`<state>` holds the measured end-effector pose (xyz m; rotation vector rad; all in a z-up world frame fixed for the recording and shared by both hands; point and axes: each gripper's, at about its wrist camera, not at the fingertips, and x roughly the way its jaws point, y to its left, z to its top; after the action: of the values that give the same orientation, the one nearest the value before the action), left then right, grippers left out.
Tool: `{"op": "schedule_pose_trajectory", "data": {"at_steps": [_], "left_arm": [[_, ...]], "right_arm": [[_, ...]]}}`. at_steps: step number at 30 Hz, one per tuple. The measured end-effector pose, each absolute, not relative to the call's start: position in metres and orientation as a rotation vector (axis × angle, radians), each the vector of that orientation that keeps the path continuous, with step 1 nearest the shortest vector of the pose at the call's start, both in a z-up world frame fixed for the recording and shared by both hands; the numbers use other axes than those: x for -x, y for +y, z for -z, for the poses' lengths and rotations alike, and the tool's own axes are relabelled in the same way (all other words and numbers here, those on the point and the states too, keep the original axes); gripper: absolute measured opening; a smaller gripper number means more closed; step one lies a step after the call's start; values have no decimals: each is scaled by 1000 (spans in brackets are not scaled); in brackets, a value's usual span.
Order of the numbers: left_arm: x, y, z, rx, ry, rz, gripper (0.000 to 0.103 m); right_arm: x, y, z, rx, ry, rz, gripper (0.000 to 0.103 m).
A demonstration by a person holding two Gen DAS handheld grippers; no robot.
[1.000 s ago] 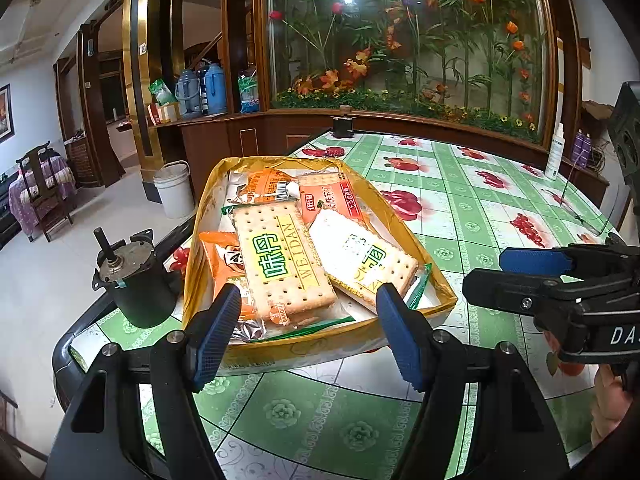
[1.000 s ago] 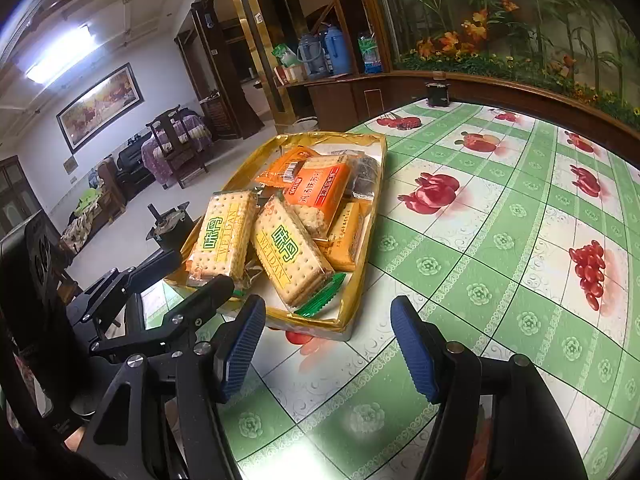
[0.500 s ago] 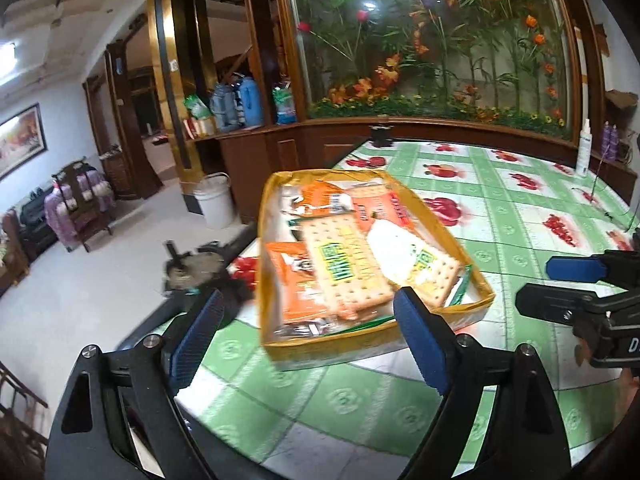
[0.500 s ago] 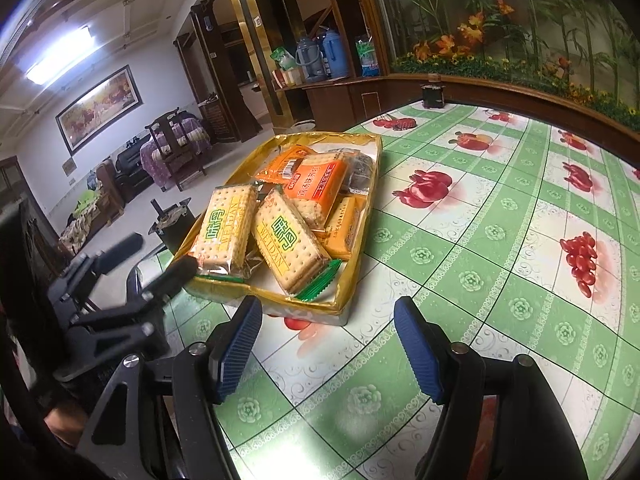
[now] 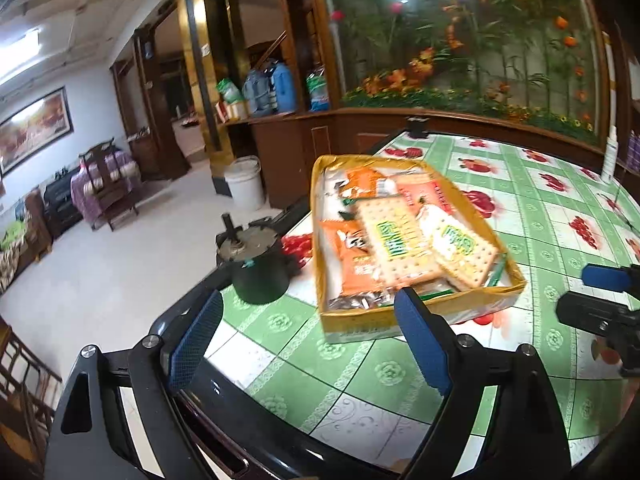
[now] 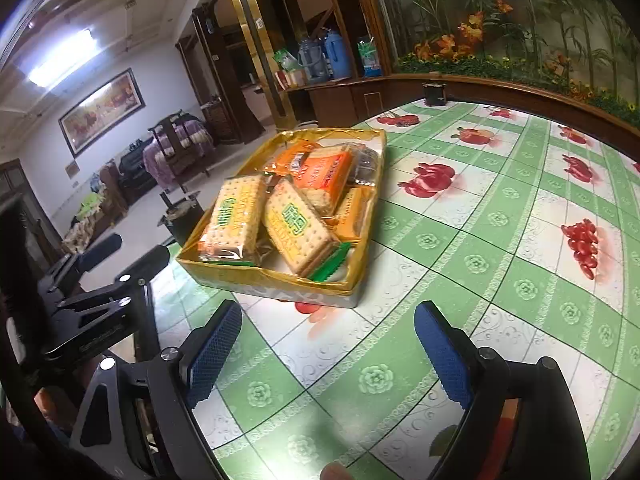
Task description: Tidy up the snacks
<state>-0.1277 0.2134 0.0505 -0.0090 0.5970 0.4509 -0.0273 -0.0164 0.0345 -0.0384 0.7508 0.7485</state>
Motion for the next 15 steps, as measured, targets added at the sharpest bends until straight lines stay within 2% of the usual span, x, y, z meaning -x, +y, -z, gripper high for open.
{"op": "schedule_pose_trajectory", "data": {"at_steps": [11,15], "left_arm": [[119,225,-32,52,684,-479,88],[118,225,-29,52,691,-477,88]], "right_arm": [[37,-11,-33,79,706,-735,99],[37,-12,-32,77,704,-742,100]]}}
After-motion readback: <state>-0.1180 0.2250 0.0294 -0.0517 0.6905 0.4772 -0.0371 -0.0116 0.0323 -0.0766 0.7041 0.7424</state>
